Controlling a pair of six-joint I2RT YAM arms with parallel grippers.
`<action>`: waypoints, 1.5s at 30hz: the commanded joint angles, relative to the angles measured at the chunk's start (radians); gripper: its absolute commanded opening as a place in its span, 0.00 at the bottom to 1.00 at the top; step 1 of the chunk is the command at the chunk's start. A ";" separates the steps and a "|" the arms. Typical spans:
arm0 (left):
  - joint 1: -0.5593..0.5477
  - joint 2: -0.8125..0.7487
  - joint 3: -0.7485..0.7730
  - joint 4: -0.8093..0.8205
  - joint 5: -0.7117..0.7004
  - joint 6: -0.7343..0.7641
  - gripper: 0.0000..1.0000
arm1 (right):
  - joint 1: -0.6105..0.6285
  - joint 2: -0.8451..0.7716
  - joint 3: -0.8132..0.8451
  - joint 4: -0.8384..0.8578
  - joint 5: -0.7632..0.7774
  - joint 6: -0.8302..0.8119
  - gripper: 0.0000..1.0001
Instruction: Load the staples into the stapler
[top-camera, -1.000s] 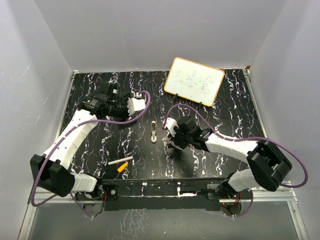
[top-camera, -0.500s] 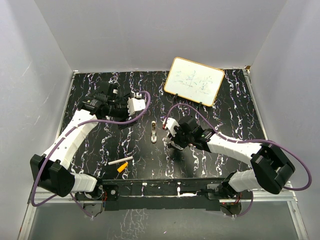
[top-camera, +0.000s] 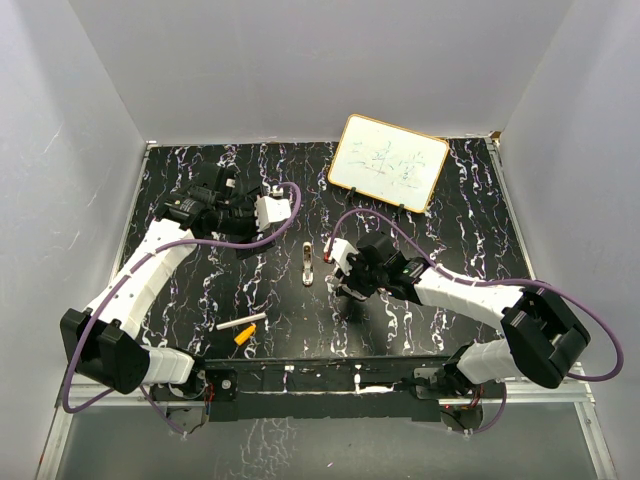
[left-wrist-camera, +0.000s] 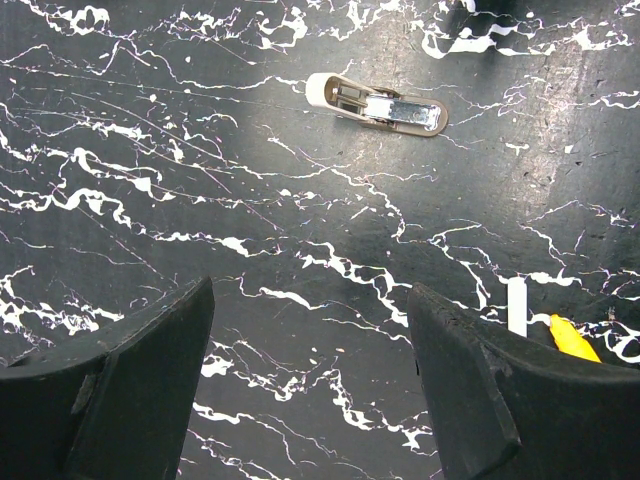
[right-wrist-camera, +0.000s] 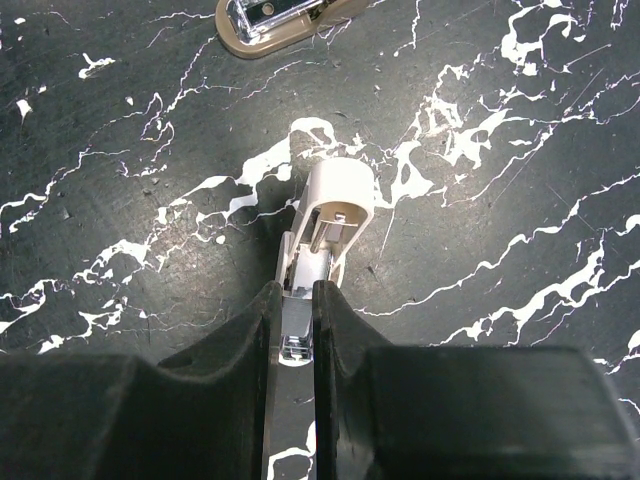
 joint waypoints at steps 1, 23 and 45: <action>0.007 -0.015 0.010 -0.028 0.019 0.009 0.77 | -0.010 -0.003 -0.001 0.027 -0.012 -0.016 0.09; 0.007 -0.022 0.001 -0.031 0.020 0.012 0.77 | -0.043 0.036 0.004 0.020 -0.038 -0.010 0.09; 0.009 -0.029 -0.005 -0.031 0.018 0.015 0.77 | -0.046 0.017 0.026 0.007 -0.036 0.034 0.09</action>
